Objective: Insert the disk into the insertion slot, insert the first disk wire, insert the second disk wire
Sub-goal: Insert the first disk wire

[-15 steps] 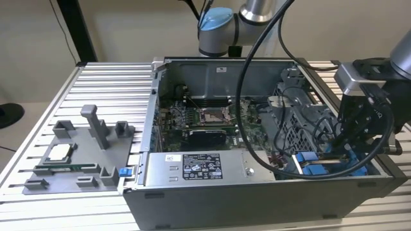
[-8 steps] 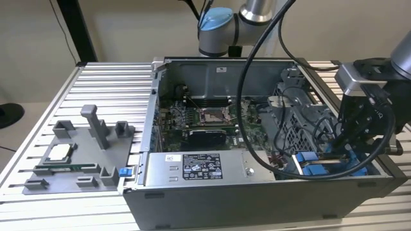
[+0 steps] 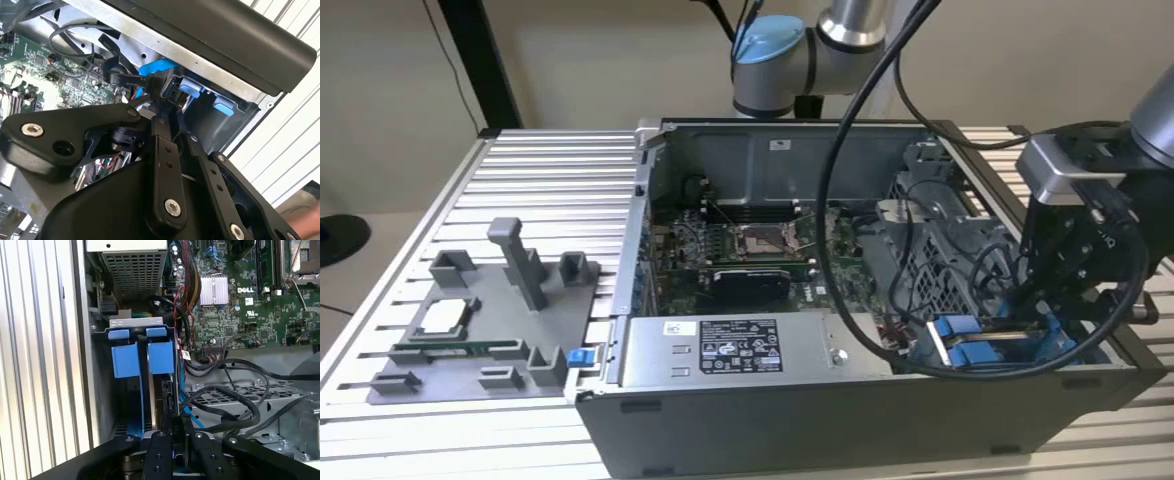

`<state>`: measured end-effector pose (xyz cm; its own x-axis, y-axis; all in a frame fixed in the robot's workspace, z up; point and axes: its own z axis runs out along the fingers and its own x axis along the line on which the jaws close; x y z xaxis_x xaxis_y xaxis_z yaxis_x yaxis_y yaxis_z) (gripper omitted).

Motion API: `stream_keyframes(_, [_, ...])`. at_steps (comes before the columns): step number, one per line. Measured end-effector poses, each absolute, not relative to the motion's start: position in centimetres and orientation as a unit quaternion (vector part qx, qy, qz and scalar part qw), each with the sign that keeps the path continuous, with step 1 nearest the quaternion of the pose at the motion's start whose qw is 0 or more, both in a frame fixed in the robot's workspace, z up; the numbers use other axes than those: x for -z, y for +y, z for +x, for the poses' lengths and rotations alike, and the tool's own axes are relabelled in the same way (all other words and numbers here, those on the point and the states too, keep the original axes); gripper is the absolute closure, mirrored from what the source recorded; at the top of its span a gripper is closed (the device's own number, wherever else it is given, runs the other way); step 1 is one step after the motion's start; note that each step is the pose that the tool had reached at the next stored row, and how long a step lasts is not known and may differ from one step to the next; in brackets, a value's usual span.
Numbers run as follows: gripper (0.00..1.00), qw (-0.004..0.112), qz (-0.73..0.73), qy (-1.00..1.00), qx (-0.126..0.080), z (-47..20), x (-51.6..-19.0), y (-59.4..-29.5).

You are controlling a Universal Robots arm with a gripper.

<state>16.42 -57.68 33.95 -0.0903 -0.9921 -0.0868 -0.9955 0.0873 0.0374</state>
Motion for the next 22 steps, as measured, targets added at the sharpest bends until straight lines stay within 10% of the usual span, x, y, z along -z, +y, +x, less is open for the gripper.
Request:
stream_keyframes(11, [1.00,0.019,-0.684,0.728,-0.043,16.4,-33.1,-57.7])
stream_keyframes(12, [0.00,0.020,-0.684,0.728,-0.044,16.4,-33.2,-57.7])
stream_keyframes(22, [0.00,0.019,-0.684,0.728,-0.043,16.4,-37.7,-57.7])
